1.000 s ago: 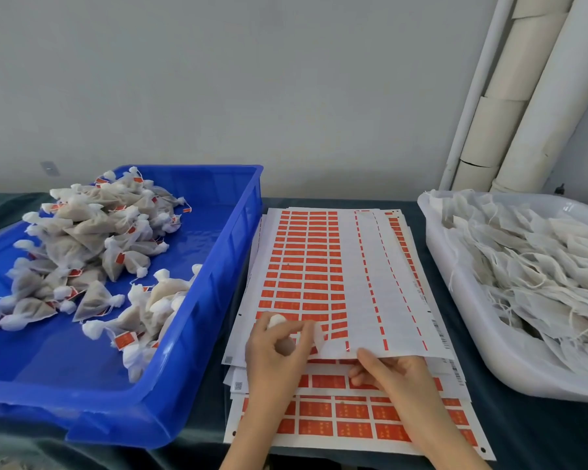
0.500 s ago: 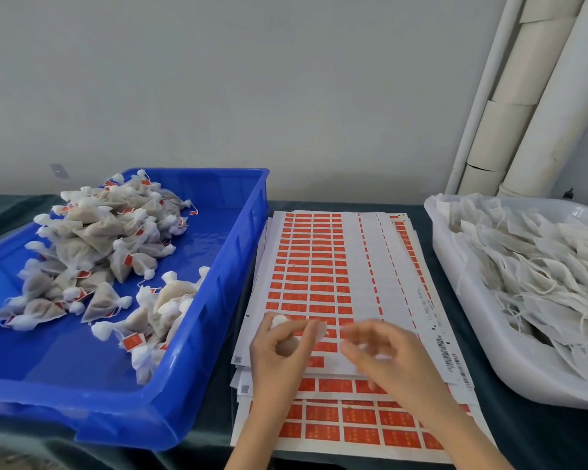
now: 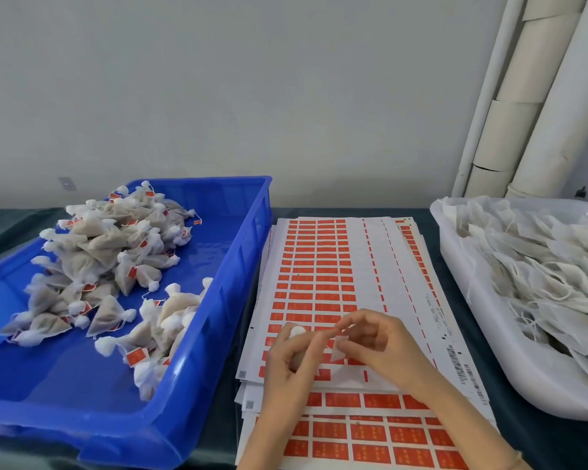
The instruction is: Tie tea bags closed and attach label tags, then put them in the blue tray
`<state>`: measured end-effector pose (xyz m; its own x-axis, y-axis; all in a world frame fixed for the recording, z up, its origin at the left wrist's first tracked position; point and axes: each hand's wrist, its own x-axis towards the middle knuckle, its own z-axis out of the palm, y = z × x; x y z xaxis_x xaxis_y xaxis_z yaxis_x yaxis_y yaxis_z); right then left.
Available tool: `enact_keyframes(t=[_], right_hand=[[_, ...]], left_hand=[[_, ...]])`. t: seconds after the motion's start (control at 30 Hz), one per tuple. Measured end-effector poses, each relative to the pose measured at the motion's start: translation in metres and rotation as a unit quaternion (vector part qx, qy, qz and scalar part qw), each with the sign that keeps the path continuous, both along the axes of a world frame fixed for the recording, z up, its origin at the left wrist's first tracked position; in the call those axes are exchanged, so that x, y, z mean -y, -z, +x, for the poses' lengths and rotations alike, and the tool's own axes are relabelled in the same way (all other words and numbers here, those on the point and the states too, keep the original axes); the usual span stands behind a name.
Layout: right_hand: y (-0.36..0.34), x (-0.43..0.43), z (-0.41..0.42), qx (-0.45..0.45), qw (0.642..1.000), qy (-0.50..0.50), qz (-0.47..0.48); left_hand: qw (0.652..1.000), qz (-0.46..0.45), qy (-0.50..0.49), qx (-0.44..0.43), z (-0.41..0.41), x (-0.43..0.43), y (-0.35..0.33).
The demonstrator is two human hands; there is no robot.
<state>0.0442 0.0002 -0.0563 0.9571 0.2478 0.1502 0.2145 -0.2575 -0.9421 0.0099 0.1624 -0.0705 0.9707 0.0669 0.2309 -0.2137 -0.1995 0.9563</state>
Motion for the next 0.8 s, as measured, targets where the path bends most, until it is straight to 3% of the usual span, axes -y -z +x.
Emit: enact_keyframes(t=[0.33,0.67,0.8], right_hand=[[0.007,0.011,0.003,-0.021,0.997,0.017,0.066],[0.009,0.014,0.002,-0.037,0.996,0.05,0.069],[0.009,0.015,0.003,-0.047,0.994,0.06,0.073]], left_hand=[[1.0,-0.025,-0.005,-0.007,0.001,-0.003,0.002],[0.992,0.112,-0.054,-0.008,0.008,-0.001,0.01],[0.994,0.098,-0.051,-0.001,0.009,-0.002,0.011]])
